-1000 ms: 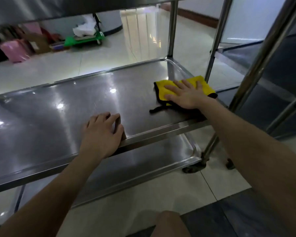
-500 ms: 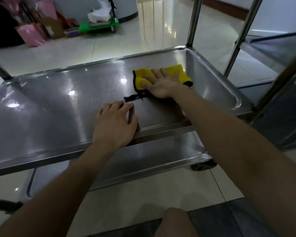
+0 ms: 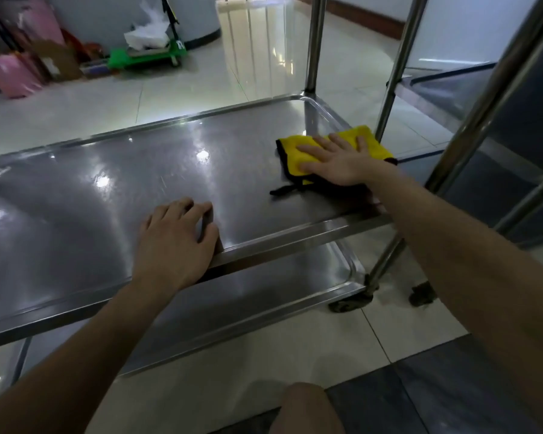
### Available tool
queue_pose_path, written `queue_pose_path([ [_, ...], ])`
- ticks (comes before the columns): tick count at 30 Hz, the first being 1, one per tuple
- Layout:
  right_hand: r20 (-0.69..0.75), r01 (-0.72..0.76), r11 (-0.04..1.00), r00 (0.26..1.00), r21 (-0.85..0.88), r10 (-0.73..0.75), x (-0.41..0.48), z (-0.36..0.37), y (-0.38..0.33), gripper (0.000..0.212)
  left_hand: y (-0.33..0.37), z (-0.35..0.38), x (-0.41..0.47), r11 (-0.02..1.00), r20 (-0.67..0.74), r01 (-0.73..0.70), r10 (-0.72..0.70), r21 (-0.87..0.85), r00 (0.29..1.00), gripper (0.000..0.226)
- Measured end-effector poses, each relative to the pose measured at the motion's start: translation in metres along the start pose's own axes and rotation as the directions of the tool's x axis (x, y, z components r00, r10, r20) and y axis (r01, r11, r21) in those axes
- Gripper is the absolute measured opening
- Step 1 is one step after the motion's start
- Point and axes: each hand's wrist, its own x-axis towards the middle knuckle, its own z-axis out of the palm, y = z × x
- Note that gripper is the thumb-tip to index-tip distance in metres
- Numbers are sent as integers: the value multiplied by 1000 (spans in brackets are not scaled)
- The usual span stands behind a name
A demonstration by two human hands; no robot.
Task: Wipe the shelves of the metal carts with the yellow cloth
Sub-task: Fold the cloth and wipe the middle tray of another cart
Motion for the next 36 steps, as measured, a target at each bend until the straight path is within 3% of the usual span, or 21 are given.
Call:
queue_pose_path([
  [9, -72, -58, 998, 996, -20, 56, 124, -30, -18, 73, -1, 6, 7, 999, -90, -1, 5, 53, 996, 59],
  [14, -32, -36, 999, 999, 2, 36, 68, -19, -2, 70, 1, 4, 14, 999, -77, 11, -7, 48, 997, 61],
  [20, -1, 0, 1000, 1000, -6, 0, -60, 16, 6, 85, 3, 1, 21, 999, -57, 6, -4, 42, 998, 62],
  [25, -176, 11, 998, 984, -67, -22, -104, 42, -41, 65, 10, 0, 22, 1000, -40, 14, -13, 17, 999, 61],
  [28, -259, 165, 983, 949, -75, -180, -126, 59, -112, 66, 14, -5, 22, 984, -86, 49, -64, -169, 994, 46],
  [31, -287, 283, 951, 907, -124, -307, -150, 77, -157, 73, 12, -17, 8, 892, -230, 37, -156, -451, 960, 36],
  [32, -261, 313, 947, 911, -70, -321, -153, 76, -159, 72, 8, -20, 2, 883, -257, 45, -184, -467, 949, 37],
  [34, -251, 344, 912, 924, 225, -288, -152, 64, -154, 61, 0, -21, -9, 918, -211, 103, -196, -382, 958, 45],
  [36, -354, 310, 864, 920, 398, -167, -139, 51, -136, 52, -4, -20, -13, 942, -108, 128, -169, -310, 980, 49],
])
